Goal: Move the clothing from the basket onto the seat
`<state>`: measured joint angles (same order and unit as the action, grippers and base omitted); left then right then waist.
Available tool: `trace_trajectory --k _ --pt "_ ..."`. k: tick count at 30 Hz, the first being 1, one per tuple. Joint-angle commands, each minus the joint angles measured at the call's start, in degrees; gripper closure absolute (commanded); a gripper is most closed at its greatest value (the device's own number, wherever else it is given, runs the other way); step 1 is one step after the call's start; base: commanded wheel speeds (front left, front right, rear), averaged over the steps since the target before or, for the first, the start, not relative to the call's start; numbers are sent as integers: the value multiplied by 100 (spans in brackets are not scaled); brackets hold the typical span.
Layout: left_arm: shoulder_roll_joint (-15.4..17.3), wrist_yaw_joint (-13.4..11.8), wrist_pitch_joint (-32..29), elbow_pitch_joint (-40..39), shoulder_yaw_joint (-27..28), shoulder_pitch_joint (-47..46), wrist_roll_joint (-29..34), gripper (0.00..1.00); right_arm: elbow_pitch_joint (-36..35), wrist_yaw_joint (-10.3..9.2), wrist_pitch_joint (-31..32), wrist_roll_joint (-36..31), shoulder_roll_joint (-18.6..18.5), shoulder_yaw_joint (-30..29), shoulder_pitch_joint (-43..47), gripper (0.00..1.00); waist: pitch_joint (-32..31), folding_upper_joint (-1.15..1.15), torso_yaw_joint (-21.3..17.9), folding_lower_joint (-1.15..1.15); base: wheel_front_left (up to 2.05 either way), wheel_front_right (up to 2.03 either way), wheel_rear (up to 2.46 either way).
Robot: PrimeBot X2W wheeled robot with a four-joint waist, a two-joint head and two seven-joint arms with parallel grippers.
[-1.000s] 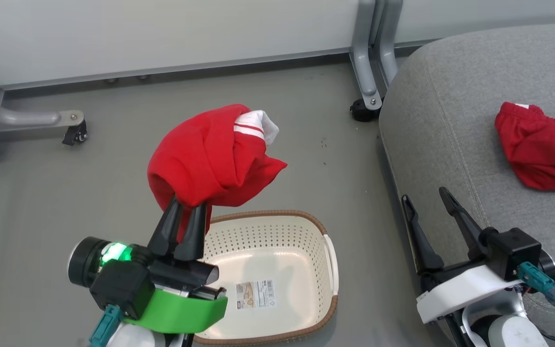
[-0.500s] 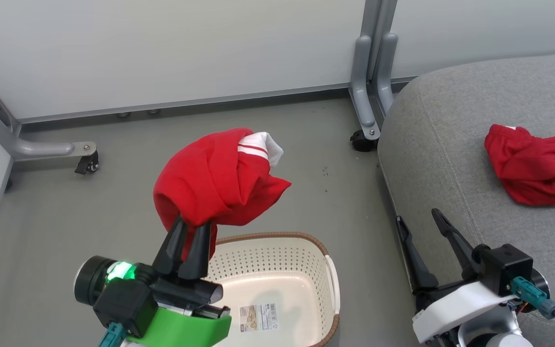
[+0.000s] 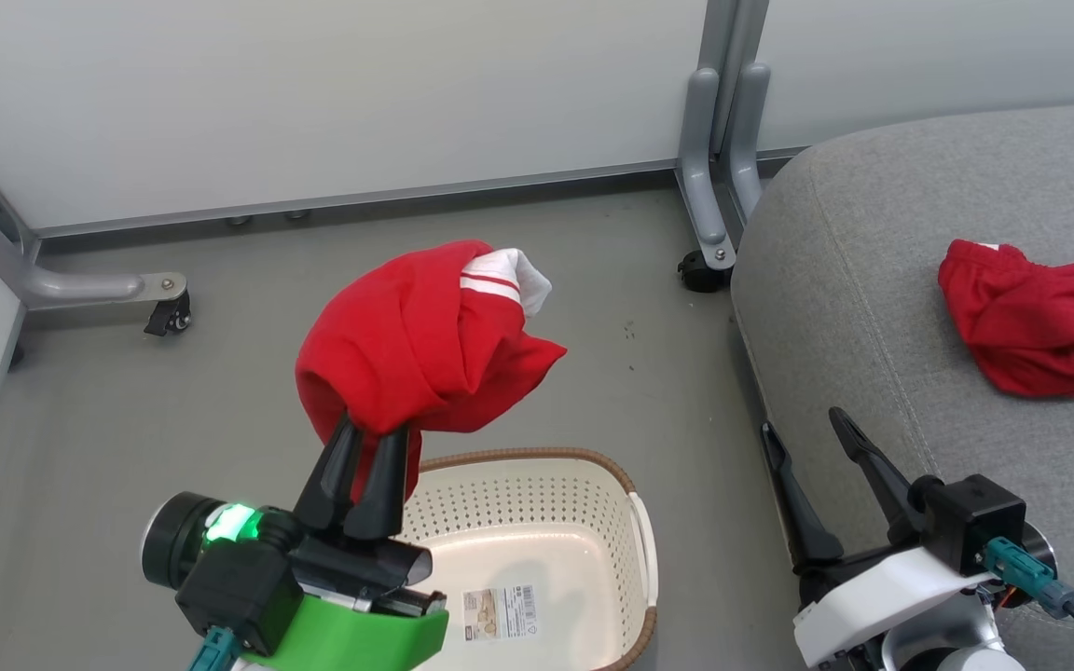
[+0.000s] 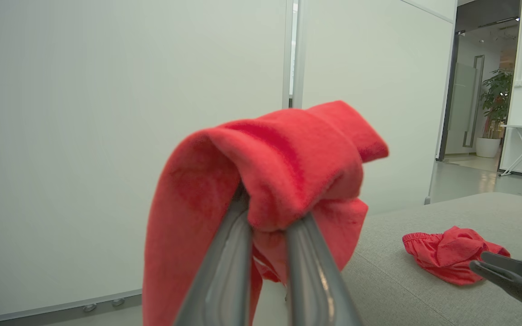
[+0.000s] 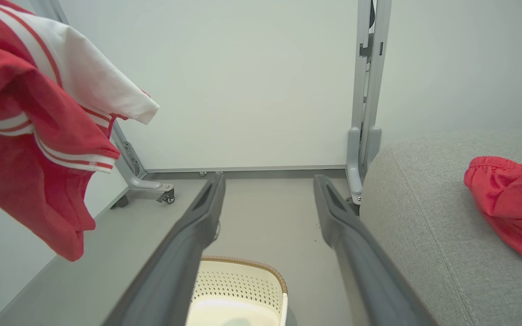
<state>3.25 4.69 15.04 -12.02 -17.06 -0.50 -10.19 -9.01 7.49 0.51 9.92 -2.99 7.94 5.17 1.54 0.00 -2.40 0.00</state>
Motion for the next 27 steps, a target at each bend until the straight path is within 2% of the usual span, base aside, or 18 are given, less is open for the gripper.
trace_trajectory --k 1,7,13,20,27 --pt "41 -20 19 -17 -8 64 -18 100 8 0 20 17 -7 11 19 0 -1 0 0 0 0 0 0" --pt "51 -18 19 -27 -25 46 -29 100 12 0 47 52 -76 273 -123 0 23 0 0 0 0 0 0" --pt "64 -11 19 -47 -57 -36 -19 100 -3 0 92 261 -343 1010 -590 0 142 0 11 0 0 0 0" --pt "58 25 19 -27 -153 -174 -34 100 37 0 79 635 -758 2101 -1570 0 284 0 91 0 0 0 0" --pt "51 49 19 5 -233 -238 -58 100 249 0 122 938 -1111 2878 -2486 0 333 0 187 0 0 0 0"
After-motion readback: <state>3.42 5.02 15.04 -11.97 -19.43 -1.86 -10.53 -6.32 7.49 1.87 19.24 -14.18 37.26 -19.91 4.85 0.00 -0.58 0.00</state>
